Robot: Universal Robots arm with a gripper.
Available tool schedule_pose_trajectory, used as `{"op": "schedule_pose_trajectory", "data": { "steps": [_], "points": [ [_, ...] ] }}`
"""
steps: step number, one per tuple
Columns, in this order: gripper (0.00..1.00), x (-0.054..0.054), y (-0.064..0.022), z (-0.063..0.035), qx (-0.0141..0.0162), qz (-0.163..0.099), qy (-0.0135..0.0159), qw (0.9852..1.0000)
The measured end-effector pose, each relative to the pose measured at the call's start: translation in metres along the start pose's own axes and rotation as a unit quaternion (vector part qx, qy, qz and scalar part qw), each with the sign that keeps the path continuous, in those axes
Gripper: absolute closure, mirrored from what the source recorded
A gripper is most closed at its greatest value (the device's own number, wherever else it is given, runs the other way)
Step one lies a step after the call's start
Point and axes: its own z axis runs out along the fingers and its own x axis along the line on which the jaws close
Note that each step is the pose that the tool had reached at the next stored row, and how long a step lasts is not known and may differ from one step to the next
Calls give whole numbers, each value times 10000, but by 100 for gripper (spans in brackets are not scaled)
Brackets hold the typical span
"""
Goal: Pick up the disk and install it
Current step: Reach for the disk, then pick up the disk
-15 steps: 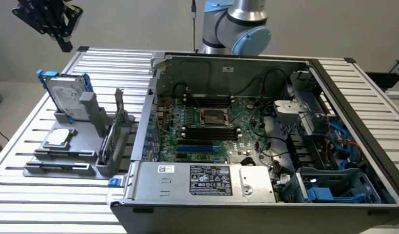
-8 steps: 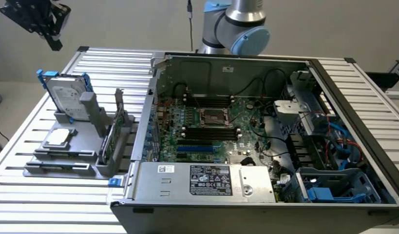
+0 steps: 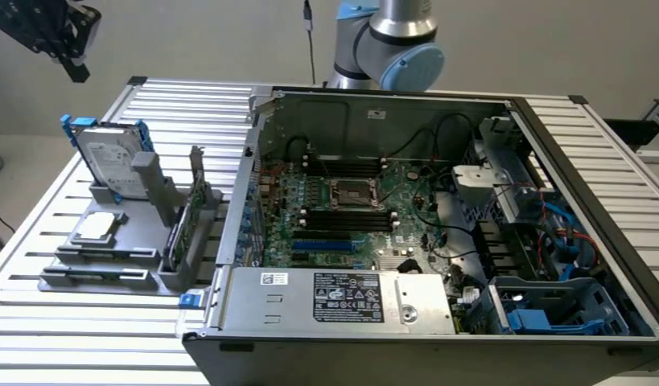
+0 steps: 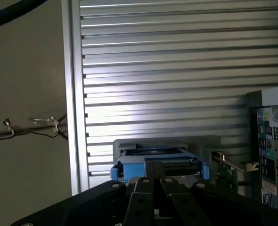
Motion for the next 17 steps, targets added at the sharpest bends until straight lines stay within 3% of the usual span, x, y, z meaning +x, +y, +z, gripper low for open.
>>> {"op": "schedule_pose_trajectory", "data": {
  "steps": [4,17],
  "points": [
    [89,72,5,1,-10,-22,5,10000],
    [89,75,4,1,-10,-26,6,10000]
  ]
}}
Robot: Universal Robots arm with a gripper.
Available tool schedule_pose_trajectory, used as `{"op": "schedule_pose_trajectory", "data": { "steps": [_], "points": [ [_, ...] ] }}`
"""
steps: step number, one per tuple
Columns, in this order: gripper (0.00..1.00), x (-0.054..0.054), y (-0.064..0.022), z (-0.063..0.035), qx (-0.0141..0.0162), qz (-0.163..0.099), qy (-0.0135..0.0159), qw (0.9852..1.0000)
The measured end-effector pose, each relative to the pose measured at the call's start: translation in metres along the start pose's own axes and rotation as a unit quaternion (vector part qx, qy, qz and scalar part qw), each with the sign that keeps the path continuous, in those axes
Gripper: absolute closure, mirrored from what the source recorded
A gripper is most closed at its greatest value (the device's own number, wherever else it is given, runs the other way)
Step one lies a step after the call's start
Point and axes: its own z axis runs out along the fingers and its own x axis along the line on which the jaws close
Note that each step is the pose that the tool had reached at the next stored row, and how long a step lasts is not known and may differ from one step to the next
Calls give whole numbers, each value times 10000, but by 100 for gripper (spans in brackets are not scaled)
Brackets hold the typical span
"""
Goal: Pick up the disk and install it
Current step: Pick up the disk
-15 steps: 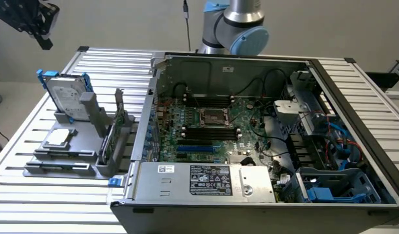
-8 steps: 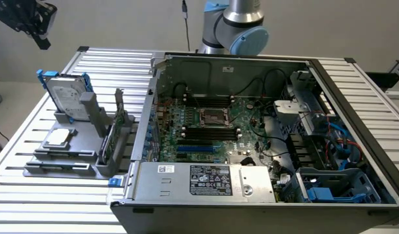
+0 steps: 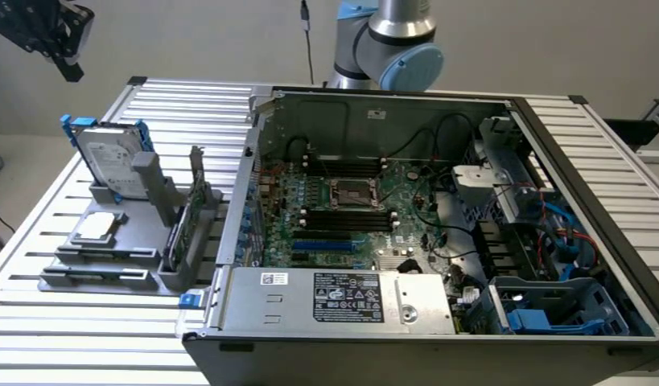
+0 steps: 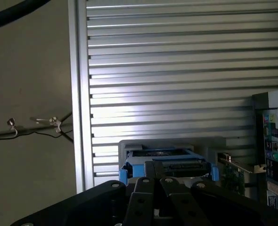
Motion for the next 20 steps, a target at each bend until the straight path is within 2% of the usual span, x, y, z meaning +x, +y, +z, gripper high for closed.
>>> {"op": "schedule_pose_trajectory", "data": {
  "steps": [2,5,7,10,13,18,20],
  "points": [
    [89,0,0,0,0,0,0,10000],
    [89,1,0,16,19,-4,-1,10000],
    [89,1,-3,31,18,-80,11,10000],
    [89,2,-5,52,15,-317,65,9995],
    [89,2,-6,66,13,-578,130,9982],
    [89,3,-9,88,11,-1026,237,9944],
    [89,2,-9,91,19,-1204,261,9924]
  ]
}}
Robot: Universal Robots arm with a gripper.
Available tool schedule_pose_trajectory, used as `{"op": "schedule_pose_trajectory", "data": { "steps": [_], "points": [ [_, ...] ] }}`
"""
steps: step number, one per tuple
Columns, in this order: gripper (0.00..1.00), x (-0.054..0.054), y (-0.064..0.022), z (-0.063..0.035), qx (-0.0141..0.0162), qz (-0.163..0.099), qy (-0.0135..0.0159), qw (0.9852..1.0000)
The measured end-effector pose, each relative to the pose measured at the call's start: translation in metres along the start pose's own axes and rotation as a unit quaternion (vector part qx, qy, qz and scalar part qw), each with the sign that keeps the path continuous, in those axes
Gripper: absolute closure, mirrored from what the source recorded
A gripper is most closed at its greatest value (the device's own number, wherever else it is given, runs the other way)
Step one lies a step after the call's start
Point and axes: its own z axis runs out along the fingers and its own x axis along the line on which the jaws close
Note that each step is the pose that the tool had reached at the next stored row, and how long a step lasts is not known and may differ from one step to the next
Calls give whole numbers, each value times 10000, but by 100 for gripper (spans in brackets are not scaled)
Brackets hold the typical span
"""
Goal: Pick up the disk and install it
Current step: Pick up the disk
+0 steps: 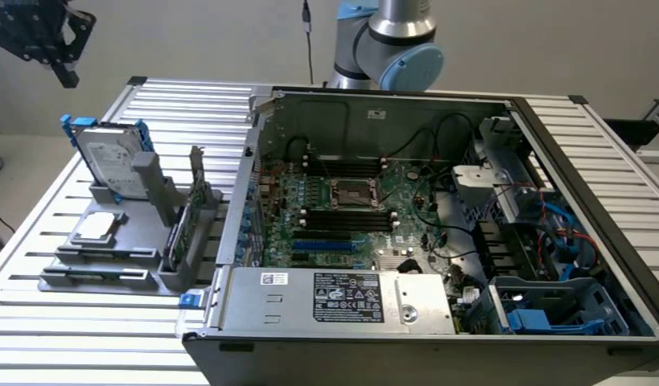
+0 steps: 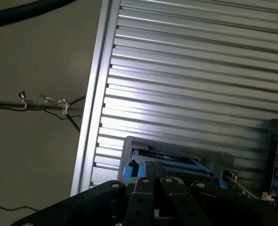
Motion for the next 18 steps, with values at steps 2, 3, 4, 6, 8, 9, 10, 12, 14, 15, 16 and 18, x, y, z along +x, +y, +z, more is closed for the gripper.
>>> {"op": "schedule_pose_trajectory", "data": {
  "steps": [2,3,4,6,8,9,10,12,14,15,16,18],
  "points": [
    [89,0,-1,3,24,-171,21,9998],
    [89,0,-1,5,37,-249,30,9997],
    [89,0,-1,6,50,-327,40,9994],
    [89,0,-1,11,77,-480,59,9988],
    [89,0,-2,16,100,-643,78,9978],
    [89,0,-2,19,110,-724,86,9973],
    [89,0,-2,21,119,-807,93,9966],
    [89,0,-2,27,139,-975,104,9951],
    [89,0,-3,33,159,-1145,109,9932],
    [89,-1,-3,36,170,-1239,110,9921],
    [89,-1,-4,39,180,-1325,109,9910],
    [89,-1,-4,46,200,-1501,105,9884]
  ]
}}
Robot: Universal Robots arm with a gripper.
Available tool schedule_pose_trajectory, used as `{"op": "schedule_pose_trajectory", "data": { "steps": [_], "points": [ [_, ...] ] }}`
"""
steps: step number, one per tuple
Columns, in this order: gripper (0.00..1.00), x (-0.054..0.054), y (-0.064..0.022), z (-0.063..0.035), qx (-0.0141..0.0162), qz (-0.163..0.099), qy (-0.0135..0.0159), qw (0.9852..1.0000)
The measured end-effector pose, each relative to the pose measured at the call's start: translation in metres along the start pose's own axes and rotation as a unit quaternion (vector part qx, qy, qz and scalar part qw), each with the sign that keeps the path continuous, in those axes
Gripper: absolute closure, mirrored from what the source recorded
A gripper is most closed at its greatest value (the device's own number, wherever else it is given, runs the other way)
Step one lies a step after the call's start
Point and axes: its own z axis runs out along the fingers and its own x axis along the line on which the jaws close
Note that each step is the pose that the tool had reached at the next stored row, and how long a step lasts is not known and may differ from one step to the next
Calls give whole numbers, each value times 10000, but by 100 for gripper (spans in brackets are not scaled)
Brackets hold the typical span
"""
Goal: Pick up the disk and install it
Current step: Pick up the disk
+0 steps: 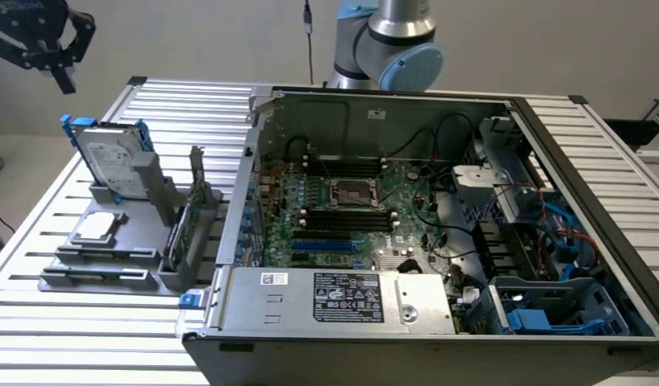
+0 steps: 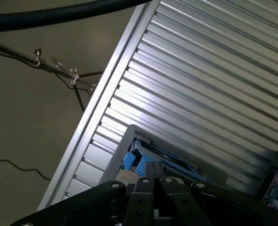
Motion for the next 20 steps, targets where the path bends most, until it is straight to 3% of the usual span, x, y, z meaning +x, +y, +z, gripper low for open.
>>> {"op": "schedule_pose_trajectory", "data": {
  "steps": [5,10,14,20],
  "points": [
    [89,0,-1,17,49,-452,-9,9990],
    [89,0,-2,33,86,-909,-9,9958],
    [89,0,-2,42,112,-1267,-2,9919],
    [89,0,-3,55,143,-1807,12,9834]
  ]
}}
